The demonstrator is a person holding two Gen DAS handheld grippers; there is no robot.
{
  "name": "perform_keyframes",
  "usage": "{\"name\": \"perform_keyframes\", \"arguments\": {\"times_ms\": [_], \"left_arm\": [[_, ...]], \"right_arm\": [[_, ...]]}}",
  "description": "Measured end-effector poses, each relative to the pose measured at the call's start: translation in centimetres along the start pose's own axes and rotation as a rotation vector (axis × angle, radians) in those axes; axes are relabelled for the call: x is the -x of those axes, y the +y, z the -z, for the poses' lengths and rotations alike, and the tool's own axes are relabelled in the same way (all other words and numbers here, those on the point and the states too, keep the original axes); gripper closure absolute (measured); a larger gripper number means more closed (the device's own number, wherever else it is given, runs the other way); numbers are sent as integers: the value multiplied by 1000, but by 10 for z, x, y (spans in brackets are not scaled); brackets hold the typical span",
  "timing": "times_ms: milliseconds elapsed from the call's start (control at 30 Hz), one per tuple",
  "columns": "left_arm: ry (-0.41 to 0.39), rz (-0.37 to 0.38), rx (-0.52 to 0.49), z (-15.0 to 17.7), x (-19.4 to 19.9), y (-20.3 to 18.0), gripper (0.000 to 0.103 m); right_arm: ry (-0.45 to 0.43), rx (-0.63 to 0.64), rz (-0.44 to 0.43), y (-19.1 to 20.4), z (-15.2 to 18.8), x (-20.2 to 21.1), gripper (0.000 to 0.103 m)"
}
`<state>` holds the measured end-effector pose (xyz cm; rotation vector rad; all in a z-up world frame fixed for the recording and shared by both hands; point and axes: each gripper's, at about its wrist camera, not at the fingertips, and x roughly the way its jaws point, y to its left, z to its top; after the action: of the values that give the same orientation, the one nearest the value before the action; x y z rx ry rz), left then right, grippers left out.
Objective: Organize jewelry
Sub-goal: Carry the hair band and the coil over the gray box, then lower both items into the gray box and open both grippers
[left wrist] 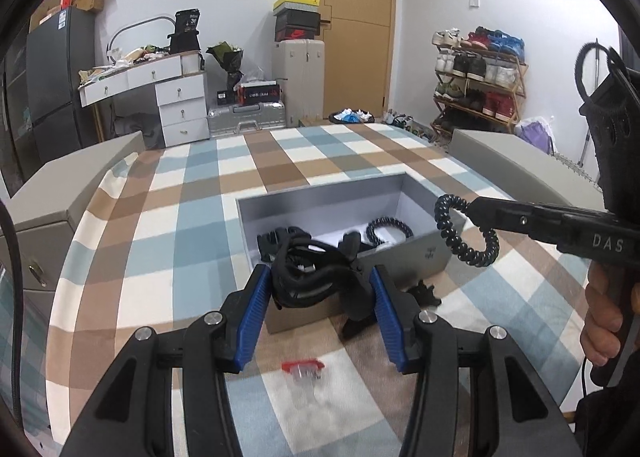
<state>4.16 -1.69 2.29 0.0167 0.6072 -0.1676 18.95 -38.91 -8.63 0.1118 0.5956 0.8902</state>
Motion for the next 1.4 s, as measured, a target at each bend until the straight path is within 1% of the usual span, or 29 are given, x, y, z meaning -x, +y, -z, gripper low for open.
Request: {"name": "perform_keyframes", "arguments": {"times_ms": [233, 433, 467, 800, 833, 867, 900, 1033, 1400], "left_arm": [[-34, -1, 8, -18, -5, 2, 58], [-37, 1, 16, -20, -15, 4, 60], [-32, 0, 16, -20, -16, 3, 62], [-27, -11, -6, -22, -25, -2, 66], [-22, -10, -6, -22, -27, -2, 69], [-13, -7, -5, -22, -29, -2, 79], [-1, -5, -4, -22, -32, -2, 80], [5, -15, -1, -22, -38, -1, 80], [6, -18, 7, -21, -38, -2, 80]], "right_arm": [[-31, -36, -8, -4, -22, 0, 95], [-54, -65, -4, -9, -36, -4, 95], [-53, -69, 0, -10, -36, -6, 95], [-2, -111, 15, -29, -28, -27, 95], [1, -115, 15, -30, -28, -28, 95], [5, -116, 16, -31, -27, -29, 95], [7, -117, 17, -31, -27, -30, 95], [16, -119, 21, -32, -26, -34, 95], [49, -124, 33, -32, -19, -46, 94]]}}
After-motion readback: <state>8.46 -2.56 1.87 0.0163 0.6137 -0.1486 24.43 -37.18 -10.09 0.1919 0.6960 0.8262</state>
